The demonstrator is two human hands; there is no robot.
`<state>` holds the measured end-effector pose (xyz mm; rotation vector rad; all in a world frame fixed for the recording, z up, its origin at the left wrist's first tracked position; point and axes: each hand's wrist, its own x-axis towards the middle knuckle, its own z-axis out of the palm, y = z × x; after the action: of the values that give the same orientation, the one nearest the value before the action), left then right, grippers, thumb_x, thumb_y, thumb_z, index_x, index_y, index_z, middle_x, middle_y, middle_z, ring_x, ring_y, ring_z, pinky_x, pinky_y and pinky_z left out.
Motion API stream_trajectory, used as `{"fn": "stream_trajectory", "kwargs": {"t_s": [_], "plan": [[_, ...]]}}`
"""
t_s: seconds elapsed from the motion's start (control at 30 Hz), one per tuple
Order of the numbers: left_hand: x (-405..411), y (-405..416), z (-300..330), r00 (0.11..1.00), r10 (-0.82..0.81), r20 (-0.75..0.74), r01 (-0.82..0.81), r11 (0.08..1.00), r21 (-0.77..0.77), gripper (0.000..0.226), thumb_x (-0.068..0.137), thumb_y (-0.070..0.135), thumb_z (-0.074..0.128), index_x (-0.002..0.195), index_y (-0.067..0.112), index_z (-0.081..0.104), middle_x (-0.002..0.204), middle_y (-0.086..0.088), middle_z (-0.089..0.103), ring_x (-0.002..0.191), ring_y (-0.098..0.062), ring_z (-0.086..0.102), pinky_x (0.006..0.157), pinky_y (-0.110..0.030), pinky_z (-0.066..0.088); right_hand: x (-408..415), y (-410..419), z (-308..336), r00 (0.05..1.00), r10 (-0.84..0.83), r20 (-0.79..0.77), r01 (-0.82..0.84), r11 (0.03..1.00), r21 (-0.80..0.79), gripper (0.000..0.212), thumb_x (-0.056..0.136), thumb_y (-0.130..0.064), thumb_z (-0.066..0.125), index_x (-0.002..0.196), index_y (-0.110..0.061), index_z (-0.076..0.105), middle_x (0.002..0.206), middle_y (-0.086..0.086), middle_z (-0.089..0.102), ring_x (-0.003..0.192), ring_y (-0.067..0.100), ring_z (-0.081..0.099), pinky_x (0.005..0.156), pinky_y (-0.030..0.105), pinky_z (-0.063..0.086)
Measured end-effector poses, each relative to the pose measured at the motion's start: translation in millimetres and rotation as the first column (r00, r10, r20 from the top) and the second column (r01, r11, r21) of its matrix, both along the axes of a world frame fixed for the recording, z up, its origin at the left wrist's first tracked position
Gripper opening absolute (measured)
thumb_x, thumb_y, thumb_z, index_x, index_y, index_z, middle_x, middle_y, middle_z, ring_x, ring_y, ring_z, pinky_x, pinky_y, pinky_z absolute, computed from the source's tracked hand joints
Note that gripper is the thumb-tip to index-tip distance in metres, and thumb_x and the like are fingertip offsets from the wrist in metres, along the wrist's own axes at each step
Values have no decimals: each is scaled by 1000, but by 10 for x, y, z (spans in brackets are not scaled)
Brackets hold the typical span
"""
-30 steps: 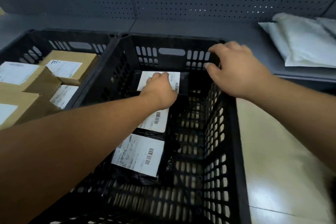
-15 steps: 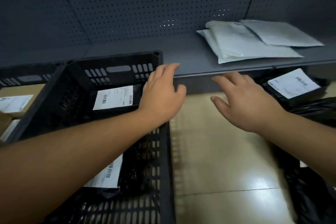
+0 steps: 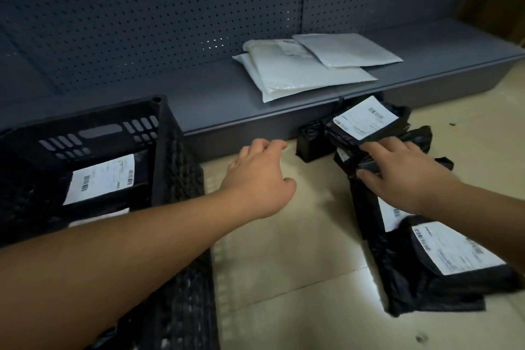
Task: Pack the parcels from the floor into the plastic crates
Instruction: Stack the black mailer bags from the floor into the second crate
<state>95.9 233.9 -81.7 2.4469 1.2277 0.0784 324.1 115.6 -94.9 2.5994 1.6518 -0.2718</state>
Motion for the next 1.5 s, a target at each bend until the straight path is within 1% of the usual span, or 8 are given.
{"fn": "stream_trajectory", "kwargs": {"t_s": [0.4,0.67,0.77,0.9,1.0,1.13,1.3,1.5], "plan": [[947,-812,-526,995,-85,-49,65,946,-318,65,89,37,57,149,30,36,150,-3,36,131,-29,47,108,-40,44,1112,-848,-463,912,-394,-115,361,903,-233,57,102,-48,37,152,-23,30,145,18,43,128,44,46,105,51,43],[1578,-1242,-794,988,-137,-65,98,905,-414,65,91,38,57,151,26,36,145,-4,40,124,-27,54,102,-37,49,1517,-1139,-594,791,-573,-214,479,798,-365,50,110,-36,27,150,-8,36,153,20,40,136,36,45,106,39,40],[1775,-1351,-873,984,-160,-80,109,890,-443,60,94,39,55,149,23,38,146,-5,42,121,-26,56,97,-32,50,1562,-1241,-534,751,-611,-250,493,771,-403,43,111,-26,26,139,-1,47,141,21,50,126,34,53,92,32,44],[1988,-1493,-950,989,-111,-93,48,858,-512,46,95,37,56,137,21,49,136,0,56,112,-23,60,94,-33,54,1743,-1342,-646,727,-617,-303,490,774,-400,43,112,-27,27,132,0,54,102,8,56,83,19,55,58,23,39],[2113,-1565,-999,994,-23,-105,-43,810,-585,13,97,33,56,105,24,55,109,4,56,101,-19,58,84,-28,51,1894,-1405,-868,694,-631,-346,492,767,-412,45,109,-33,34,129,1,56,121,17,60,99,31,61,81,38,56],[2250,-1606,-1103,988,108,-115,-157,721,-675,26,90,28,56,105,8,65,89,0,59,84,-21,61,71,-27,55,1958,-1464,-984,579,-685,-441,534,728,-431,38,107,-27,41,128,0,58,130,18,58,118,37,58,101,46,53],[2338,-1672,-1145,956,249,-157,-277,577,-768,21,89,25,59,100,8,63,97,-6,62,94,-26,66,97,-45,57,1960,-1526,-1064,522,-697,-492,517,717,-467,37,106,-29,45,129,-4,60,131,15,60,120,35,58,102,47,52],[2347,-1728,-1108,929,329,-169,-310,446,-839,25,97,24,58,121,16,60,113,-1,62,98,-19,62,85,-34,60,1954,-1496,-1060,450,-687,-570,524,720,-454,35,104,-32,52,130,-9,57,131,14,57,122,33,55,105,49,49]]}}
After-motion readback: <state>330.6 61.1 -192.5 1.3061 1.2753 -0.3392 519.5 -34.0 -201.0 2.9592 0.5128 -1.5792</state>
